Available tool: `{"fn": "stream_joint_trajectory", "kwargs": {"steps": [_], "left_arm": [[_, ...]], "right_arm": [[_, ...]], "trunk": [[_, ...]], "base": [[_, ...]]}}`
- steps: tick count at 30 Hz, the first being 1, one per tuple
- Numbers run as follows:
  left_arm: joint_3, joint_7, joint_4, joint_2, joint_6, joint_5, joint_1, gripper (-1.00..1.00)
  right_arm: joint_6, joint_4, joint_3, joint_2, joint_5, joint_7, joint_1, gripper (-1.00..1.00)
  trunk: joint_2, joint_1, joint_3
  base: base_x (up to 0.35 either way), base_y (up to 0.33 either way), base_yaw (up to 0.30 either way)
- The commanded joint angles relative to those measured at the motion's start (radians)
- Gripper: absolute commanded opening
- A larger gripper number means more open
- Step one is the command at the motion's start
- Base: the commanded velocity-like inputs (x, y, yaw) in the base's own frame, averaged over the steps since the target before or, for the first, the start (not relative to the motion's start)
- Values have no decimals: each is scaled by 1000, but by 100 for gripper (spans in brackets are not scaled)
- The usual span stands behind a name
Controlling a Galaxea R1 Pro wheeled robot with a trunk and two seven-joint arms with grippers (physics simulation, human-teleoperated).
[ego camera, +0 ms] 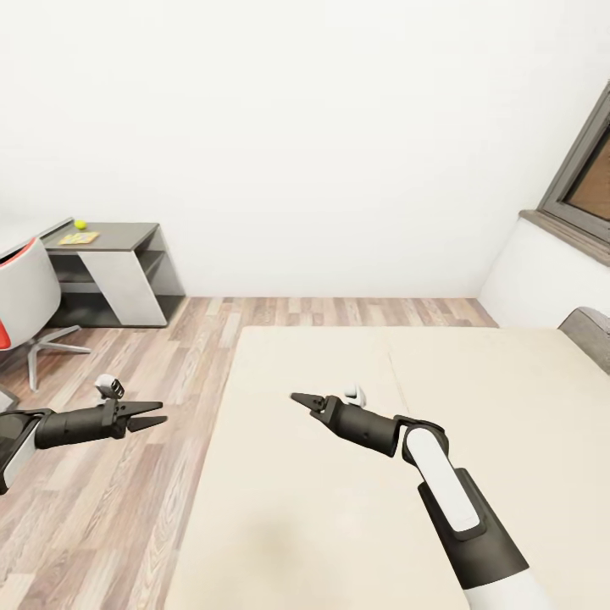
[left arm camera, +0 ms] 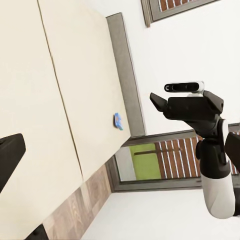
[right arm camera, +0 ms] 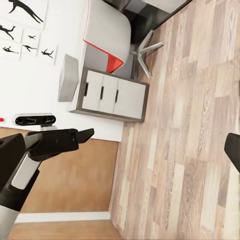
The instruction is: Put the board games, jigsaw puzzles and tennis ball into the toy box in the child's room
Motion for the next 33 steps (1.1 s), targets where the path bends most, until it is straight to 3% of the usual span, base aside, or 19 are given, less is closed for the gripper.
{"fn": "stream_joint_trajectory", "kwargs": {"steps": [1, 33], "left_arm": [[-3, -4, 0, 1, 11, 2, -1, 100], [-3, -4, 0, 1, 11, 2, -1, 100]], "right_arm": [[4, 0, -1, 0, 8, 7, -1, 100], [4, 0, -2, 0, 8, 8, -1, 100]], "trunk": [[-2, 1, -2], [-2, 1, -2]], "base": [[0, -166, 0], [0, -166, 0]]}}
